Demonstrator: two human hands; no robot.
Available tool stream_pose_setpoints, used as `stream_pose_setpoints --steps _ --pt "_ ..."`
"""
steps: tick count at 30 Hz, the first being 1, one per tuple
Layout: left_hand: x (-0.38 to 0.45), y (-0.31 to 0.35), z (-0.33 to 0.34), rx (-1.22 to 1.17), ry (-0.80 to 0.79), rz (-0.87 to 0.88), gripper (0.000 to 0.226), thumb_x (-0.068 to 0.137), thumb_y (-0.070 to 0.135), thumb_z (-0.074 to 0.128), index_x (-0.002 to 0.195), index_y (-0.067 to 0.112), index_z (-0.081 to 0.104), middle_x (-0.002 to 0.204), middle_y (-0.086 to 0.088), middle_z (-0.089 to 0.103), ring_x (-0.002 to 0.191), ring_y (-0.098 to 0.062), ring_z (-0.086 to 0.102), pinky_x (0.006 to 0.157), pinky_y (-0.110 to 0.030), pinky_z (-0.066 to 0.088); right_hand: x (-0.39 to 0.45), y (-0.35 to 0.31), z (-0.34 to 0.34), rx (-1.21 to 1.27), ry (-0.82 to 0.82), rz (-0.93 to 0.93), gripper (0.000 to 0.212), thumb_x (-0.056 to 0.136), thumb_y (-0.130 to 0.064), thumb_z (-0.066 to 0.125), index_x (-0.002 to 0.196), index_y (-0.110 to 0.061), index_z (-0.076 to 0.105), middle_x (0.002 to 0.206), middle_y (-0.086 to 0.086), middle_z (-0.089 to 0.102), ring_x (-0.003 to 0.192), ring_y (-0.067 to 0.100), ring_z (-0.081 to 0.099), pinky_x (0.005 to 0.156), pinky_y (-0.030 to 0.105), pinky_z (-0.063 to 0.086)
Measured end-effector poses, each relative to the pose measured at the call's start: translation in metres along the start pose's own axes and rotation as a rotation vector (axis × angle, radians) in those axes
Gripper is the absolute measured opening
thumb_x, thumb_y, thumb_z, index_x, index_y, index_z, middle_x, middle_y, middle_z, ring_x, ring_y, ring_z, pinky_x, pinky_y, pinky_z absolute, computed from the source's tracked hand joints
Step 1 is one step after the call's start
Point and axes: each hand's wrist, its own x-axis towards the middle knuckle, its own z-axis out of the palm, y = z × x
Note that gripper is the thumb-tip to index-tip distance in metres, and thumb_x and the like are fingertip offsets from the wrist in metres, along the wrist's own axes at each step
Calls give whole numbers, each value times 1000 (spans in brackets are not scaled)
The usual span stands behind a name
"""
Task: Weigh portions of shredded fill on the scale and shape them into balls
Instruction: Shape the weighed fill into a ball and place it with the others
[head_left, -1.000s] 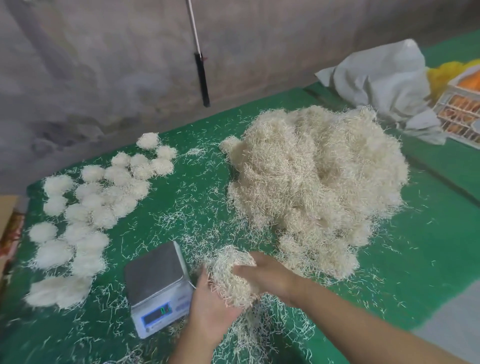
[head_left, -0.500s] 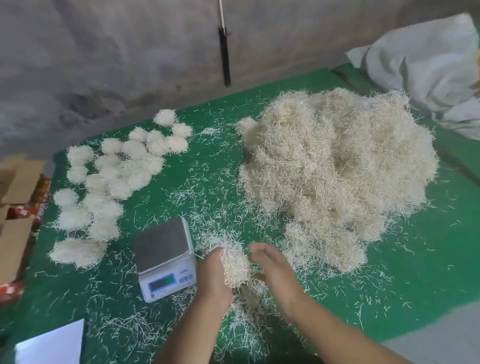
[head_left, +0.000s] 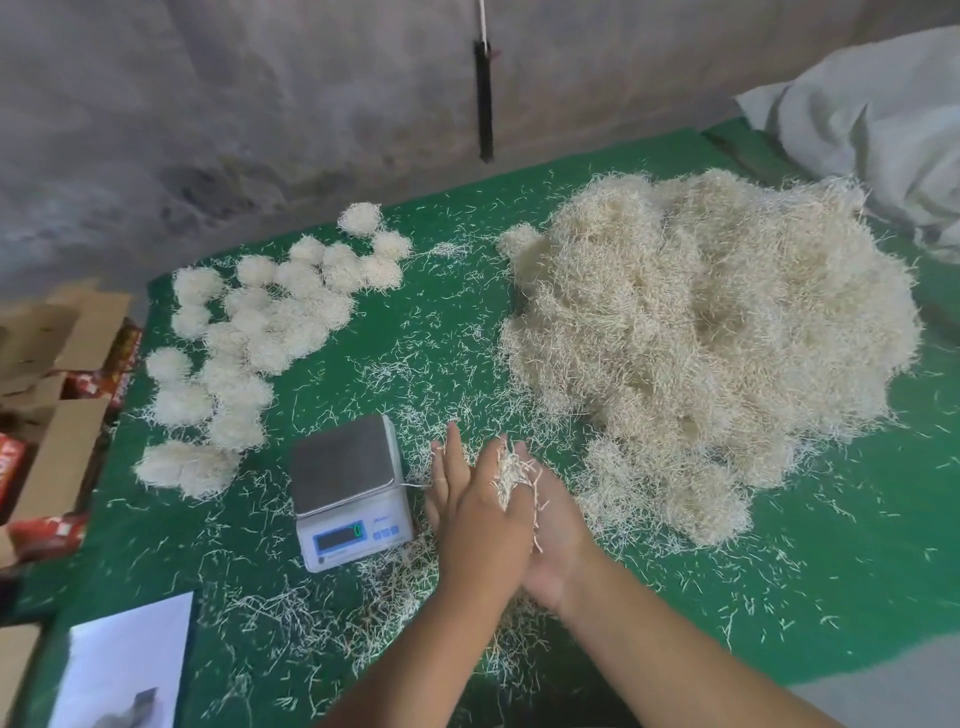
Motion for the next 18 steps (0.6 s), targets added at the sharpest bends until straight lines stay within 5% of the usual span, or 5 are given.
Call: stream_pose_setpoints --steps 6,9,11,15,18 --pt "-17 -8 -20 -551 -252 -231 59 96 47 60 129 85 30 137 52 27 129 16 34 112 -35 35 9 9 2 -313 210 -191 28 90 -42 69 79 -19 80 98 11 73 95 27 75 97 50 56" --pt "-22 -26 -47 -703 -293 -281 58 86 64 67 135 77 41 144 38 40 131 8 42 99 -34 40 15 8 1 -433 299 -112 39 100 -46 56 114 -17 76 139 15 63 140 41 52 119 69 26" --pt "-25 -42 -61 -840 -284 -413 61 80 79 67 137 68 48 147 27 48 132 -4 51 94 -37 49 18 10 4 -610 314 -107 50 101 -47 56 138 -13 62 149 19 52 141 47 49 110 73 38" --pt "-31 -78 -72 -1445 -573 -927 80 86 78 63 145 23 57 145 -12 62 128 -39 63 106 -73 43 22 43 6 -1195 226 -294 47 101 -58 59 119 -16 68 105 8 74 89 20 71 75 31 48" --pt "-45 -92 -83 -1569 -584 -945 60 89 65 72 142 43 56 153 -7 50 124 -49 63 102 -81 38 23 74 11 -1460 16 -389 49 99 -69 50 94 -26 73 71 -10 65 59 6 57 63 25 47"
